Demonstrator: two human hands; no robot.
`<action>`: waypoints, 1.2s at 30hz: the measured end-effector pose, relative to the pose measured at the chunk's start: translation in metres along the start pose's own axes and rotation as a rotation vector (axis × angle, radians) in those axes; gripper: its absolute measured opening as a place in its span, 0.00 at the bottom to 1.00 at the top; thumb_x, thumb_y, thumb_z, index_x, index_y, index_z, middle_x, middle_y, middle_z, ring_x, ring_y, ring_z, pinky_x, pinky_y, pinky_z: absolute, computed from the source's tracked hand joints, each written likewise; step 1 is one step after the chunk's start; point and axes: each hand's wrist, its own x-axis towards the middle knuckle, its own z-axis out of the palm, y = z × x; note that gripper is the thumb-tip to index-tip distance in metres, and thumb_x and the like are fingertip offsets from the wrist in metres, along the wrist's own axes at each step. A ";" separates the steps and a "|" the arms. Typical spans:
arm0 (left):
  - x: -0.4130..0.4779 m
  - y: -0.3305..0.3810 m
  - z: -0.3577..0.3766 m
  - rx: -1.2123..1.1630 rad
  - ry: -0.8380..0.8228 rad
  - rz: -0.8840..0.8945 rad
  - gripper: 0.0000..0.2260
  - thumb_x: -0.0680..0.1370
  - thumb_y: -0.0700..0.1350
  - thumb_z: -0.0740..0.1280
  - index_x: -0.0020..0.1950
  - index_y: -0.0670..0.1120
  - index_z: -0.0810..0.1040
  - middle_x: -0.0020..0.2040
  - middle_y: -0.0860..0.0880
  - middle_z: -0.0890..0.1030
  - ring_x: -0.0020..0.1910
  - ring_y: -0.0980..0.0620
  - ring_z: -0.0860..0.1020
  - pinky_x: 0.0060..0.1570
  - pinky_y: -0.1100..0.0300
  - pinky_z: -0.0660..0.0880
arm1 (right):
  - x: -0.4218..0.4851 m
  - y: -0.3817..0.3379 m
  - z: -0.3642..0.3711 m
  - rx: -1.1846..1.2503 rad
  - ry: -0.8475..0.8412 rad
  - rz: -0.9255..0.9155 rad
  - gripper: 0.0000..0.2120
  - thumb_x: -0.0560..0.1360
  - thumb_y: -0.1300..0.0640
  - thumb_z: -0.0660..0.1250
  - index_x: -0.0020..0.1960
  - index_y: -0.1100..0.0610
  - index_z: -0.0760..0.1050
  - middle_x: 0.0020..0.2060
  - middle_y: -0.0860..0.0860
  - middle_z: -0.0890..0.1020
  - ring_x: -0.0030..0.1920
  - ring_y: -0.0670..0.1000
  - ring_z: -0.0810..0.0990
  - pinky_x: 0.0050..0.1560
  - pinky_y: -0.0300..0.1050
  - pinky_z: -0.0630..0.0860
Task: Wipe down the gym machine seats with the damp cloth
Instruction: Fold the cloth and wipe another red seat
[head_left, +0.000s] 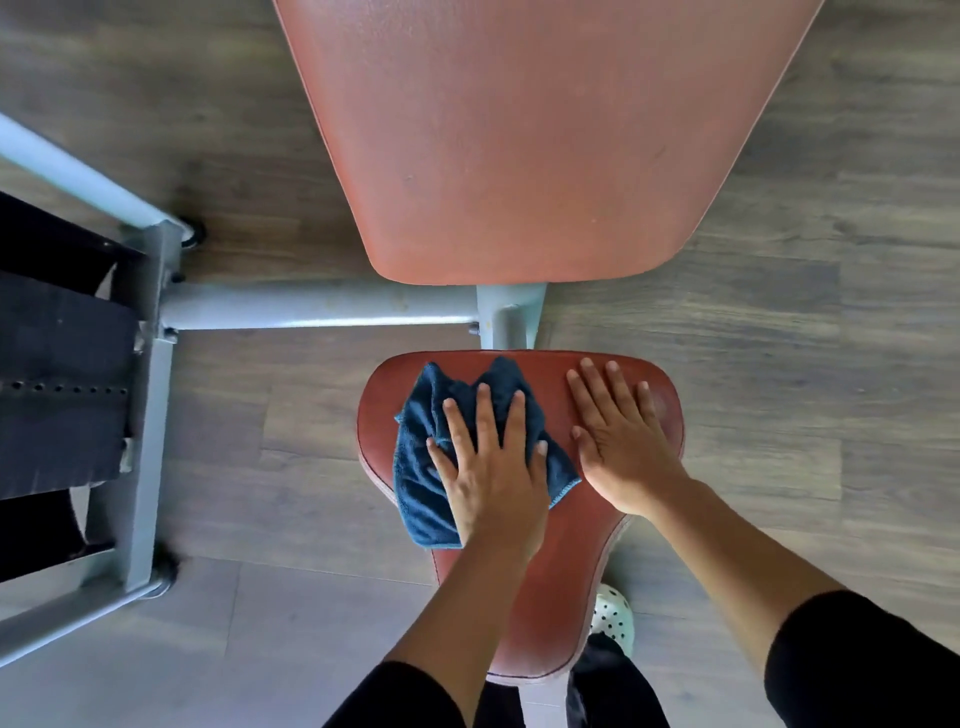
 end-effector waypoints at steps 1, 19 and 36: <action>-0.007 0.000 0.000 0.020 -0.006 0.050 0.23 0.79 0.59 0.51 0.73 0.56 0.65 0.74 0.48 0.66 0.73 0.38 0.61 0.64 0.36 0.63 | -0.001 0.000 0.000 -0.007 -0.004 0.001 0.33 0.69 0.43 0.29 0.73 0.50 0.30 0.74 0.45 0.33 0.74 0.49 0.30 0.70 0.49 0.27; 0.022 -0.006 0.000 -0.076 0.058 -0.040 0.26 0.78 0.60 0.54 0.73 0.51 0.66 0.75 0.49 0.63 0.74 0.43 0.60 0.68 0.40 0.59 | -0.006 0.001 0.016 0.014 0.234 0.014 0.26 0.80 0.50 0.46 0.77 0.54 0.52 0.77 0.49 0.53 0.77 0.52 0.47 0.74 0.52 0.41; 0.090 -0.050 -0.002 0.036 0.193 0.376 0.19 0.76 0.61 0.60 0.61 0.55 0.78 0.62 0.49 0.78 0.63 0.40 0.74 0.59 0.39 0.69 | -0.004 -0.007 0.021 0.043 0.333 0.125 0.26 0.79 0.51 0.46 0.77 0.53 0.53 0.77 0.51 0.54 0.77 0.52 0.48 0.75 0.55 0.46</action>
